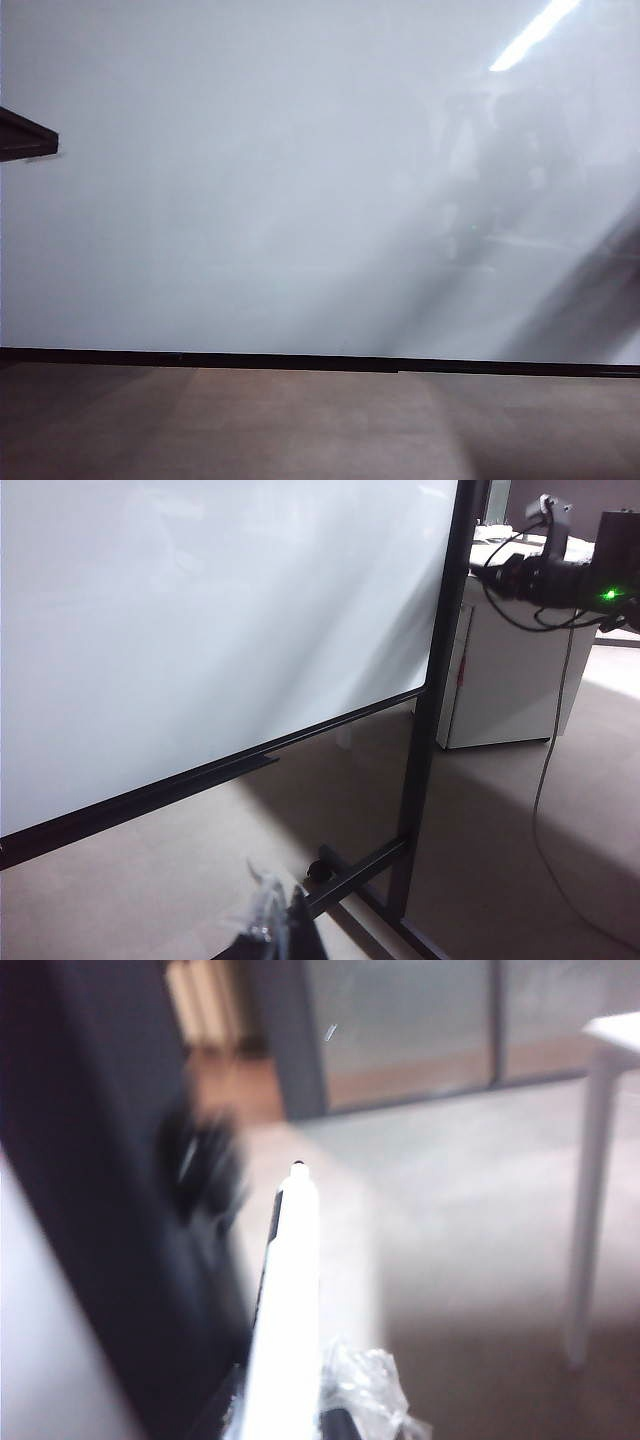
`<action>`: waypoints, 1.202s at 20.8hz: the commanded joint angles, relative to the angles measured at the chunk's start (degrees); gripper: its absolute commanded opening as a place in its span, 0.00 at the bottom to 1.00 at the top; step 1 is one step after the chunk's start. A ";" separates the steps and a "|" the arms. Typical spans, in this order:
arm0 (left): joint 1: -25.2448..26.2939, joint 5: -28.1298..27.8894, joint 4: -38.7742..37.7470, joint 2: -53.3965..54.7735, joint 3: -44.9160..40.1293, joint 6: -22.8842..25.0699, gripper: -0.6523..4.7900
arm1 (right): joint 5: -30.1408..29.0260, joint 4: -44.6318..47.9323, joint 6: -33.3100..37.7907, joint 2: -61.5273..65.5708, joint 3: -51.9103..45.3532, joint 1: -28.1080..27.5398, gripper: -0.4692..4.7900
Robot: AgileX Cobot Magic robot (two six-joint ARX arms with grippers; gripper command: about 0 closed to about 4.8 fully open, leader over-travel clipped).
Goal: Reach to the right to find the marker pen, pick it up, and write the number 17 on the whiteboard.
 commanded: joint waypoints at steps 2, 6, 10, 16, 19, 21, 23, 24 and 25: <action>0.13 0.22 0.35 0.07 0.04 0.04 0.11 | 8.74 2.60 3.34 -9.16 -0.59 -1.95 0.08; 1.42 0.42 0.35 0.07 0.04 0.04 0.11 | 17.94 -13.09 3.17 -28.44 -1.20 -3.48 0.08; 13.66 2.19 0.31 0.07 0.04 0.04 0.11 | 21.49 -28.26 3.10 -49.29 -1.20 -3.43 0.08; 19.89 2.19 -7.58 0.37 0.04 0.04 0.11 | 25.75 -52.96 1.40 -72.67 -1.20 3.41 0.08; 19.43 1.31 -8.74 0.20 0.26 0.07 0.11 | 28.00 -58.21 1.73 -81.50 -1.14 10.75 0.08; 19.43 1.38 -5.55 0.20 0.42 0.04 0.11 | 28.02 -59.34 2.93 -83.76 -1.11 16.90 0.08; 19.41 1.44 -1.11 0.24 2.60 0.07 0.11 | 28.94 -59.21 2.84 -83.84 -1.11 24.90 0.08; 19.43 1.81 -0.92 0.24 4.52 0.07 0.11 | 30.71 -59.14 1.90 -83.41 -1.11 28.28 0.08; 19.43 1.77 -1.92 0.59 8.44 0.07 0.11 | 34.84 -58.18 0.20 -81.59 -1.07 34.14 0.08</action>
